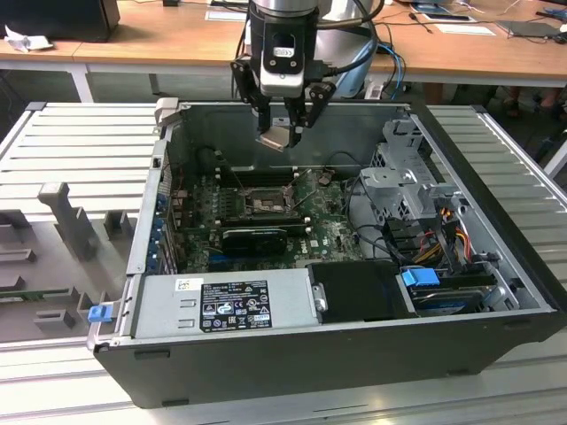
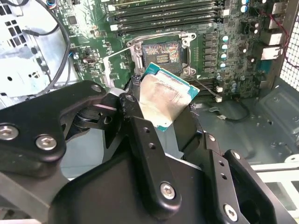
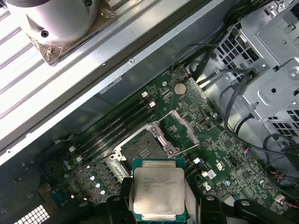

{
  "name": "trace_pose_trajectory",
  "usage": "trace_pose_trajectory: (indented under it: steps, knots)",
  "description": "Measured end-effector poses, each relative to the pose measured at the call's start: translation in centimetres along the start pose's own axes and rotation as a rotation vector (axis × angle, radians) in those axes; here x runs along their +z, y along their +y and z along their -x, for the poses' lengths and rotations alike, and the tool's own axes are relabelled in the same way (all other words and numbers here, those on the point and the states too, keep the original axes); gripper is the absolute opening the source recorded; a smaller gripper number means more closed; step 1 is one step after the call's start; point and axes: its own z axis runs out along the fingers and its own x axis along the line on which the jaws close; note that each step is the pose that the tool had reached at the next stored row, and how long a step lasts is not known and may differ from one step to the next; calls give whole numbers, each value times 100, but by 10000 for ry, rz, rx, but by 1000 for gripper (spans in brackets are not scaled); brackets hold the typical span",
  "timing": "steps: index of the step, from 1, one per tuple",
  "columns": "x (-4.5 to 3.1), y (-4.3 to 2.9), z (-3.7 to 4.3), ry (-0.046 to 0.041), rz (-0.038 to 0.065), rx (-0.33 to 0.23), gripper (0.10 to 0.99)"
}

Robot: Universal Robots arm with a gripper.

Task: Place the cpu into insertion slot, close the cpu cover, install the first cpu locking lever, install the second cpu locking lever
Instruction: 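Place the cpu into insertion slot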

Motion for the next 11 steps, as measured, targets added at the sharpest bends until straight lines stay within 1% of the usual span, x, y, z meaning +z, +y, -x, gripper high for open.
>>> trace_pose_trajectory:
  steps: [3,8,9,11]
  knots:
    - [1,0,0,-40,6,484,529]
    - [1,0,0,-89,15,1082,529]
    - [2,0,0,-109,19,1332,529]
    - [2,0,0,-121,21,1482,529]
